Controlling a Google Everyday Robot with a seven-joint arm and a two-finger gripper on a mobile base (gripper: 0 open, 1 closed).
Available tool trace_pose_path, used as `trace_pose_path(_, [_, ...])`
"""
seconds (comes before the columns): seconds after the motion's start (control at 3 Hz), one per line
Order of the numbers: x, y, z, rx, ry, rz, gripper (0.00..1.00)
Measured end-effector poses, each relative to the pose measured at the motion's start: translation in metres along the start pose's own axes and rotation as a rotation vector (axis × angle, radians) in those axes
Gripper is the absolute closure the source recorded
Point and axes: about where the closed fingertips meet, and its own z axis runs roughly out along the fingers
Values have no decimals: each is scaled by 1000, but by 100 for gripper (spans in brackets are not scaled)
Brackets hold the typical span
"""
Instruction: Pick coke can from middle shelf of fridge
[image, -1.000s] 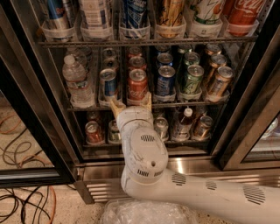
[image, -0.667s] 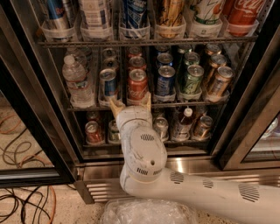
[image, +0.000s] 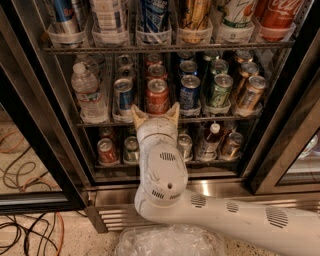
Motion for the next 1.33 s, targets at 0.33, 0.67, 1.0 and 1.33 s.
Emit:
trace_pose_path(0.33, [-4, -10, 4, 43, -15, -10, 22])
trace_pose_path(0.67, [-7, -15, 13, 66, -18, -19, 22])
trace_pose_path(1.0, [-5, -18, 28, 76, -9, -18, 22])
trace_pose_path(1.33, [-1, -19, 44, 86, 5, -6, 22])
